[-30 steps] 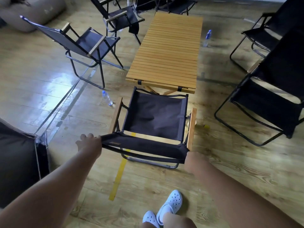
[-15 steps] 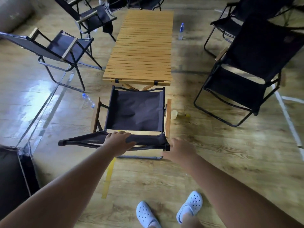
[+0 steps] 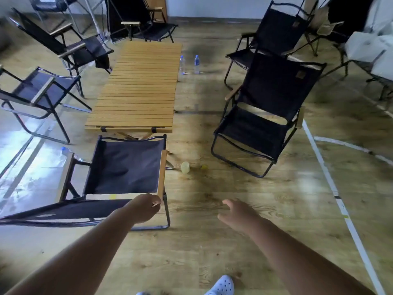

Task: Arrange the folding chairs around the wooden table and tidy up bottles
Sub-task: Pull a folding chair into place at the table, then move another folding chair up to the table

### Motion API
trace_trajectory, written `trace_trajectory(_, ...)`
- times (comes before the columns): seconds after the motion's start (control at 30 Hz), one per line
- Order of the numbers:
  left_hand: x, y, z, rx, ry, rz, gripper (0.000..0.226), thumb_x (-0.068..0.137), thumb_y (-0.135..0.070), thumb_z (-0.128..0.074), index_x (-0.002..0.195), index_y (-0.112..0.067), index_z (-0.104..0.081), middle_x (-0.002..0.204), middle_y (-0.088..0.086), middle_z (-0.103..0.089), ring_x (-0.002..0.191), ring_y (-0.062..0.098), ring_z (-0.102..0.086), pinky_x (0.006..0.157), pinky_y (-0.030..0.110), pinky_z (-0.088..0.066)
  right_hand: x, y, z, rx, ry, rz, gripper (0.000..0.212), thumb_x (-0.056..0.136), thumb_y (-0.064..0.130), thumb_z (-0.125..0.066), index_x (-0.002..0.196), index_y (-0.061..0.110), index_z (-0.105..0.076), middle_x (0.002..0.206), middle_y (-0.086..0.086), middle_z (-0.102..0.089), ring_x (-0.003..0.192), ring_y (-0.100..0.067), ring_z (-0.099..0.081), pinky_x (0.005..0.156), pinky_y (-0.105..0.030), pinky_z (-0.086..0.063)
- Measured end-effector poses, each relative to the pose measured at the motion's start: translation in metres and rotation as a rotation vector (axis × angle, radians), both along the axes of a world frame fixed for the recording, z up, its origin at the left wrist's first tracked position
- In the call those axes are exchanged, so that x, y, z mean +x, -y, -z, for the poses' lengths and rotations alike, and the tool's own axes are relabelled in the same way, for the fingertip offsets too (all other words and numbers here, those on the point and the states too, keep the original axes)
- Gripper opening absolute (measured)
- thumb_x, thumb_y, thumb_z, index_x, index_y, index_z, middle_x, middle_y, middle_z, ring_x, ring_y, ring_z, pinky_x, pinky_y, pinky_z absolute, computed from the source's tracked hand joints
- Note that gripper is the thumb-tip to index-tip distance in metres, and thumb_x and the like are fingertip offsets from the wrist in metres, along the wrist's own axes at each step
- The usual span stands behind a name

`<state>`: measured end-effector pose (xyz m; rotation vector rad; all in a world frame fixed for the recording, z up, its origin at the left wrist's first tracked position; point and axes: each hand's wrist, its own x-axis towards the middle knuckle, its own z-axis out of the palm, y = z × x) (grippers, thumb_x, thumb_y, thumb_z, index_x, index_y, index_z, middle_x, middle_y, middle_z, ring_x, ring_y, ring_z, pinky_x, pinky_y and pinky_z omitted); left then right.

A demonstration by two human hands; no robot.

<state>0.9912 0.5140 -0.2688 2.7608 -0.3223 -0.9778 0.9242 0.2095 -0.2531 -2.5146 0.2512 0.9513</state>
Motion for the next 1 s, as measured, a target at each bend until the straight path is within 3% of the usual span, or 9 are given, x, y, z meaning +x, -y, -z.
trace_trajectory(0.1,0.006,0.057,-0.01,0.064,-0.141,0.008,0.035,0.101,-0.034,-0.045,0.127,-0.017,-0.062,0.132,0.005,-0.061,0.121,0.024,-0.056,0.097,0.032,-0.042,-0.002,0.077,-0.016,-0.004,-0.024,0.072,0.064,0.095,0.042,-0.055,0.153,0.024,-0.034,0.155,-0.003,-0.04,0.121,-0.018,-0.054,0.095,-0.03,-0.047)
trace_trajectory(0.17,0.011,0.094,-0.019,0.125,-0.246,0.024,0.041,0.1,-0.036,-0.048,0.134,-0.016,-0.059,0.139,0.005,-0.056,0.127,0.023,-0.052,0.103,0.031,-0.04,-0.005,0.122,-0.027,-0.026,-0.009,0.13,0.063,0.094,0.039,-0.055,0.152,0.023,-0.036,0.151,-0.004,-0.045,0.103,-0.014,-0.058,0.085,-0.027,-0.05)
trace_trajectory(0.37,0.06,0.184,-0.043,0.182,-0.283,0.174,0.047,0.101,-0.045,-0.044,0.137,-0.016,-0.055,0.14,0.004,-0.053,0.126,0.022,-0.051,0.098,0.029,-0.039,-0.001,0.217,-0.058,-0.104,0.04,0.221,0.065,0.093,0.041,-0.056,0.151,0.021,-0.036,0.15,-0.008,-0.046,0.129,-0.024,-0.051,0.098,-0.033,-0.046)
trace_trajectory(0.47,0.103,0.223,-0.036,0.17,-0.226,0.185,0.055,0.094,-0.053,-0.048,0.137,-0.019,-0.054,0.138,0.002,-0.055,0.12,0.022,-0.055,0.101,0.034,-0.045,0.015,0.252,-0.065,-0.132,0.052,0.224,0.064,0.093,0.043,-0.057,0.15,0.022,-0.038,0.148,-0.009,-0.047,0.128,-0.026,-0.051,0.099,-0.035,-0.046)
trace_trajectory(0.6,0.151,0.289,-0.045,0.125,-0.205,0.191,0.052,0.095,-0.046,-0.048,0.135,-0.015,-0.054,0.132,0.003,-0.059,0.115,0.022,-0.06,0.1,0.035,-0.047,0.055,0.295,-0.066,-0.177,0.036,0.175,0.058,0.091,0.043,-0.058,0.144,0.024,-0.044,0.141,-0.008,-0.052,0.122,-0.026,-0.054,0.095,-0.037,-0.048)
trace_trajectory(0.7,0.193,0.341,-0.05,0.119,-0.201,0.202,0.044,0.099,-0.036,-0.052,0.134,-0.008,-0.056,0.138,0.011,-0.056,0.124,0.028,-0.054,0.099,0.033,-0.043,0.094,0.33,-0.065,-0.202,-0.006,0.163,0.061,0.09,0.045,-0.058,0.145,0.025,-0.042,0.141,-0.008,-0.052,0.121,-0.027,-0.054,0.095,-0.038,-0.049)
trace_trajectory(0.83,0.239,0.402,-0.065,0.16,-0.185,0.294,0.049,0.104,-0.035,-0.039,0.145,-0.01,-0.043,0.151,0.009,-0.042,0.135,0.027,-0.043,0.106,0.033,-0.036,0.148,0.38,-0.068,-0.235,-0.018,0.221,0.068,0.088,0.05,-0.056,0.149,0.026,-0.037,0.146,-0.007,-0.049,0.126,-0.03,-0.053,0.099,-0.039,-0.047)
trace_trajectory(1.0,0.297,0.465,-0.074,0.139,-0.22,0.367,0.046,0.104,-0.037,-0.037,0.139,-0.012,-0.052,0.145,0.006,-0.049,0.13,0.026,-0.047,0.105,0.035,-0.037,0.196,0.43,-0.075,-0.234,-0.024,0.281,0.062,0.093,0.046,-0.053,0.149,0.024,-0.038,0.148,-0.007,-0.048,0.13,-0.03,-0.049,0.106,-0.041,-0.042)
